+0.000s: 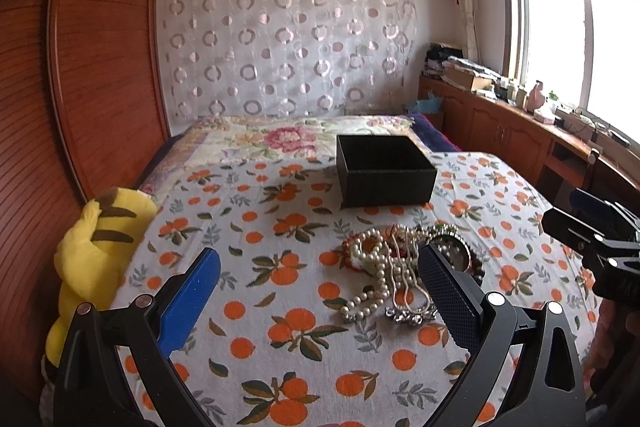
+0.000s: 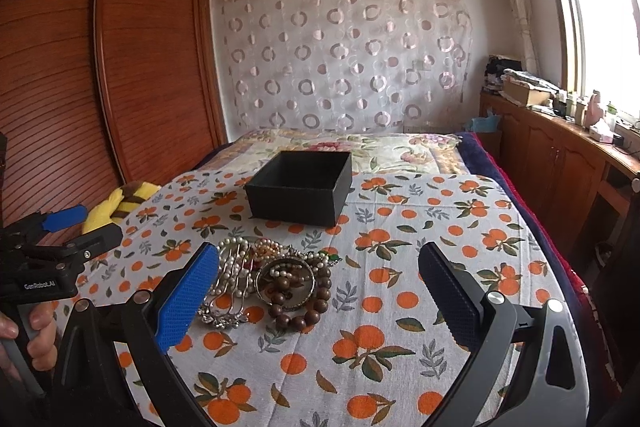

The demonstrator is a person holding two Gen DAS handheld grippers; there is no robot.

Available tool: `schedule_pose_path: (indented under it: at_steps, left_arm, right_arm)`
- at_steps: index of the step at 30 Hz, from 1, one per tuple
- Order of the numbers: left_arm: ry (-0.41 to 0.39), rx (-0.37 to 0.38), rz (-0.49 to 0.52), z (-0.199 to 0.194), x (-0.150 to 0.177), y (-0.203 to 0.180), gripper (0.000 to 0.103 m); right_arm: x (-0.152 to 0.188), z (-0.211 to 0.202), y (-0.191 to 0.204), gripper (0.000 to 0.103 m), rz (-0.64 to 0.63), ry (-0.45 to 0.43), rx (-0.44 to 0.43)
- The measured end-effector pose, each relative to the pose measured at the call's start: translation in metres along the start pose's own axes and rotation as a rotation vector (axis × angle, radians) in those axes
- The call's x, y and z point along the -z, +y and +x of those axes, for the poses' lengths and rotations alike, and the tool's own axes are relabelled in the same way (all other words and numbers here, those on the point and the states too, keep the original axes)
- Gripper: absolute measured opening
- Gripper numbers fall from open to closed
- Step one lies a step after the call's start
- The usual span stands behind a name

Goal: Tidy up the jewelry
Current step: 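Reach the right gripper into the pile and grasp the silver bangle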

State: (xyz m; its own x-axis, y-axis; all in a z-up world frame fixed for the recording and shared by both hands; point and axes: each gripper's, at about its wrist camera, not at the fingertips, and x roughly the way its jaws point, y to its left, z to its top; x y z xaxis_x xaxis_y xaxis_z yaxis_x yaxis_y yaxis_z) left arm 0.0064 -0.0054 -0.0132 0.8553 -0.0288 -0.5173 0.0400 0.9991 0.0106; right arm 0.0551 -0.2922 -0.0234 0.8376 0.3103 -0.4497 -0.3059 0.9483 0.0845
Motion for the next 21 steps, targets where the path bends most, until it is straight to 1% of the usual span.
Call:
schedule_pose_path:
  at_steps: [2,4,5,7,8,10,11,12,14,16,18,21]
  left_arm:
    - [0.024,0.010,0.001,0.011,0.006,0.003,0.096]
    - [0.045,0.025,0.004,0.018,0.010,0.002,0.096]
    - [0.055,0.029,0.006,0.021,0.012,0.002,0.096]
    - [0.074,0.041,0.011,0.028,0.015,0.002,0.096]
    - [0.083,0.046,0.014,0.031,0.017,0.002,0.096]
    - [0.103,0.053,0.021,0.037,0.020,0.001,0.096]
    - [0.113,0.056,0.024,0.040,0.021,0.000,0.096]
    - [0.124,0.060,0.028,0.043,0.023,-0.001,0.096]
    - [0.144,0.070,0.035,0.049,0.026,-0.002,0.096]
    - [0.163,0.076,0.046,0.056,0.029,-0.005,0.096]
    - [0.183,0.078,0.054,0.061,0.032,-0.006,0.096]
    - [0.221,0.095,0.062,0.069,0.039,-0.009,0.096]
  right_arm:
    - [0.003,0.007,-0.004,0.095,-0.010,0.017,-0.008]
    - [0.006,0.016,-0.008,0.084,-0.025,0.041,-0.011]
    - [0.007,0.021,-0.009,0.081,-0.033,0.058,-0.015]
    - [0.009,0.029,-0.011,0.070,-0.047,0.088,-0.028]
    - [0.011,0.034,-0.012,0.067,-0.053,0.106,-0.038]
    - [0.013,0.046,-0.012,0.055,-0.065,0.145,-0.062]
    - [0.014,0.051,-0.012,0.052,-0.071,0.161,-0.080]
    - [0.015,0.057,-0.012,0.046,-0.077,0.180,-0.098]
    - [0.018,0.070,-0.010,0.038,-0.086,0.221,-0.120]
    - [0.019,0.082,-0.008,0.025,-0.094,0.256,-0.143]
    - [0.019,0.093,-0.006,0.022,-0.099,0.285,-0.153]
    - [0.018,0.107,-0.004,0.021,-0.104,0.314,-0.157]
